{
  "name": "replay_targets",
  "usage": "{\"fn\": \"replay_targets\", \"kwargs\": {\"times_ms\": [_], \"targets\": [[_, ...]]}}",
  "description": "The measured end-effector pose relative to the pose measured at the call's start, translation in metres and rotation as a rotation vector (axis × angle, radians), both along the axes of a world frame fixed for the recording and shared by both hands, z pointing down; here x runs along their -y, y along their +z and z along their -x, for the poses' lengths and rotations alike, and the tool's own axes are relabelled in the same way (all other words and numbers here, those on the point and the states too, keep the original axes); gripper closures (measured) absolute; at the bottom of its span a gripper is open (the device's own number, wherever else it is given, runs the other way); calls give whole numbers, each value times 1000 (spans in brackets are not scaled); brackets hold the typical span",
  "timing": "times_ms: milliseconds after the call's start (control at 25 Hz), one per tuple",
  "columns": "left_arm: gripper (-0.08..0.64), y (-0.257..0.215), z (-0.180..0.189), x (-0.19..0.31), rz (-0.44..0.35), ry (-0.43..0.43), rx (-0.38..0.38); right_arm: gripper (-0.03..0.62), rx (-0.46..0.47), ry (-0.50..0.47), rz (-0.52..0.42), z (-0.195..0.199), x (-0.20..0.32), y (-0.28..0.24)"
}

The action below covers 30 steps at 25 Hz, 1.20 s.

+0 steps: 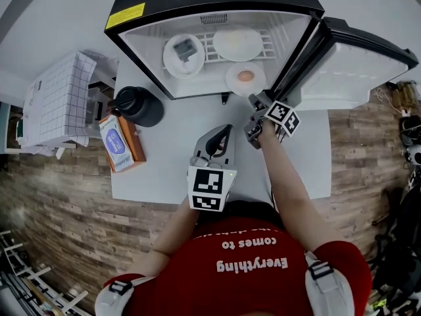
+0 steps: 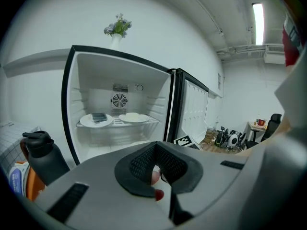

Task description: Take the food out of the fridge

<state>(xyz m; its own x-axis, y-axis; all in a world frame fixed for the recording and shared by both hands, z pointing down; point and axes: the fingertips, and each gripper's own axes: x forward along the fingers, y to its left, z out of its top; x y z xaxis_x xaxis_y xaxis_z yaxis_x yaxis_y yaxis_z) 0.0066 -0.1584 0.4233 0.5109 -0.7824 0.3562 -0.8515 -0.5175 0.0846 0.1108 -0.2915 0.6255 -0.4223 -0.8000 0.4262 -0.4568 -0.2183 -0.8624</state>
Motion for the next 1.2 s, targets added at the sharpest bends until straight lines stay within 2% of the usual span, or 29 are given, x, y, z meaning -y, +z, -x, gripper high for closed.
{"fn": "replay_targets", "kwargs": {"times_ms": [120, 320, 400, 480, 840, 1040, 1200], "targets": [[554, 7, 3, 5, 21, -6, 3, 446, 164, 102, 0, -8, 16, 13], [554, 18, 11, 11, 47, -21, 13, 450, 328, 182, -11, -7, 33, 22], [554, 20, 12, 11, 55, -24, 14, 528, 358, 200, -9, -7, 35, 23], [554, 22, 12, 12, 60, -26, 15, 563, 373, 205, -21, -6, 35, 21], [554, 20, 14, 9, 55, -34, 9, 571, 452, 181, -76, -9, 27, 6], [554, 14, 17, 3, 51, -43, -8, 571, 457, 112, -122, -7, 11, -14], [554, 8, 26, -3, 29, -50, -16, 571, 503, 50, -164, 1, -12, -39]]}}
